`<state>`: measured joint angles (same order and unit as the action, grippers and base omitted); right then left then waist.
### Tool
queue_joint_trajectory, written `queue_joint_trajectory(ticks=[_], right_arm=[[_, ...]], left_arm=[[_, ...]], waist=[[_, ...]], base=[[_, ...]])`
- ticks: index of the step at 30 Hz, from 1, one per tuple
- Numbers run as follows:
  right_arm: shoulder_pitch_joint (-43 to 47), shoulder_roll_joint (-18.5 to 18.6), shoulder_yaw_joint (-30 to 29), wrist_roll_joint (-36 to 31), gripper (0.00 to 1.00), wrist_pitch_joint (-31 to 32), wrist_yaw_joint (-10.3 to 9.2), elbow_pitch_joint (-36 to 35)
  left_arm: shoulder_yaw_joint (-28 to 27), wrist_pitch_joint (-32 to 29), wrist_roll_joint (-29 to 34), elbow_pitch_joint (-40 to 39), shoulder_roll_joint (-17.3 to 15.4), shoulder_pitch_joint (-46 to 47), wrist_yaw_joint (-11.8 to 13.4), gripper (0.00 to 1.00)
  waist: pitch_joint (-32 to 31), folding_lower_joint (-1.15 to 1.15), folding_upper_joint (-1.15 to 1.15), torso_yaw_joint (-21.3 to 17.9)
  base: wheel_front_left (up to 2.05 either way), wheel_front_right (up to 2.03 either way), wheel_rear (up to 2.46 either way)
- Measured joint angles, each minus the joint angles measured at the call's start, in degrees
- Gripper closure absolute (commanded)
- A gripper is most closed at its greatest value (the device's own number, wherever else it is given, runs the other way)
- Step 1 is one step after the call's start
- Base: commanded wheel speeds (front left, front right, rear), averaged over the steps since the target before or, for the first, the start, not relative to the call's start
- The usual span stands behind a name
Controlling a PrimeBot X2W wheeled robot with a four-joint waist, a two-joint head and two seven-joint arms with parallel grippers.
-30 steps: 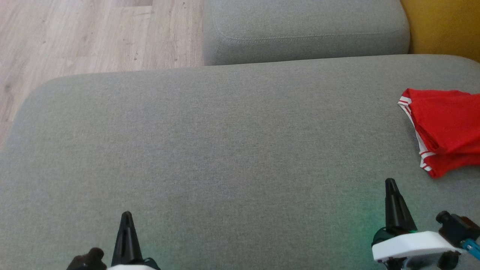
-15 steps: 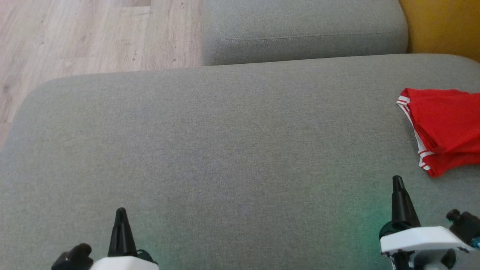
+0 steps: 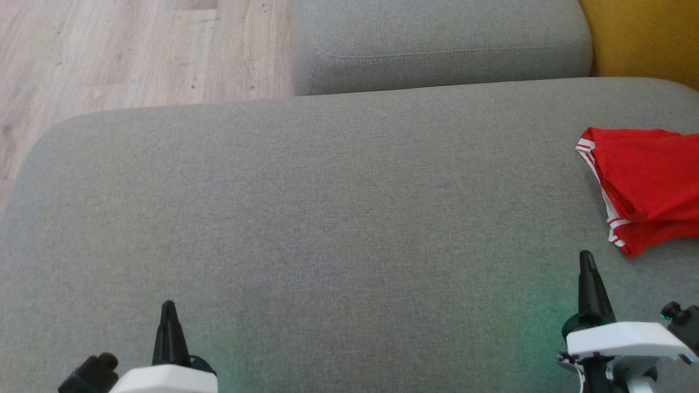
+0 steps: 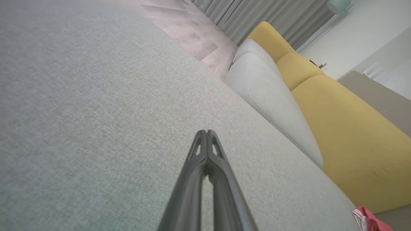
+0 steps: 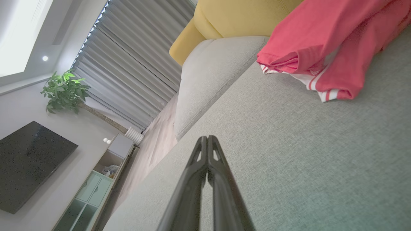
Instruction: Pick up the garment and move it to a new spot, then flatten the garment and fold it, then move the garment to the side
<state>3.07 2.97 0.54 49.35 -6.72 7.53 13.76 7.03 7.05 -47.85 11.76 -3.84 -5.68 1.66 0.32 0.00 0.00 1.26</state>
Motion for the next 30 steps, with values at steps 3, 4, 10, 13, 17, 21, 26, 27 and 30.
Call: queue_joint_trajectory(ticks=[3,4,10,13,17,21,26,27,30], right_arm=[[-0.48,0.03,-0.31,1.93,1.0,0.37,0.0,0.0],[-0.48,0.04,-0.42,2.6,1.0,0.77,0.0,0.0],[-0.55,0.1,-0.89,6.57,1.0,1.75,0.0,0.11],[-1.02,0.12,-1.11,8.43,1.0,2.24,0.0,0.35],[-1.69,0.2,-1.37,10.99,1.0,2.72,0.0,0.36],[-1.69,0.24,-1.62,13.02,1.0,3.22,0.0,0.46],[-1.97,0.26,-2.16,16.86,1.0,4.25,0.0,0.75],[-2.2,0.26,-2.31,17.48,1.0,4.3,0.0,0.78],[-2.89,0.3,-2.64,19.42,1.0,4.83,0.0,0.85]], left_arm=[[-0.36,-0.51,-2.03,0.24,-0.01,0.58,-0.4,1.0],[-0.6,-0.53,-2.71,0.25,-0.01,0.79,-0.57,1.0],[-1.45,-1.55,-6.83,0.52,-0.04,1.37,-1.24,1.0],[-1.65,-2.05,-8.86,0.74,-0.05,1.87,-1.72,1.0],[-1.98,-2.79,-11.56,0.85,-0.05,2.29,-2.24,1.0],[-2.56,-3.37,-13.6,1.02,-0.05,2.4,-2.6,1.0],[-3.34,-4.05,-17.63,1.25,-0.07,3.48,-3.27,1.0],[-3.43,-4.42,-18.3,1.33,-0.07,3.58,-3.49,1.0],[-3.64,-4.87,-20.29,1.44,-0.07,3.79,-3.78,1.0]], waist=[[-0.01,0.0,0.0,-0.05],[-0.01,0.0,0.0,-0.07],[-0.02,0.0,0.0,-0.18],[-0.03,0.0,0.0,-0.24],[-0.04,0.0,0.0,-0.32],[-0.04,0.0,0.0,-0.37],[-0.05,0.0,0.0,-0.48],[-0.05,0.0,0.0,-0.5],[-0.06,0.0,0.0,-0.56]], base=[[0.0,0.0,0.0],[0.0,0.0,0.0],[0.0,0.0,0.0],[0.0,0.0,0.0],[0.0,0.0,0.0],[0.0,0.0,0.0],[0.0,0.0,0.0],[0.0,0.0,0.0],[0.0,0.0,0.0]])
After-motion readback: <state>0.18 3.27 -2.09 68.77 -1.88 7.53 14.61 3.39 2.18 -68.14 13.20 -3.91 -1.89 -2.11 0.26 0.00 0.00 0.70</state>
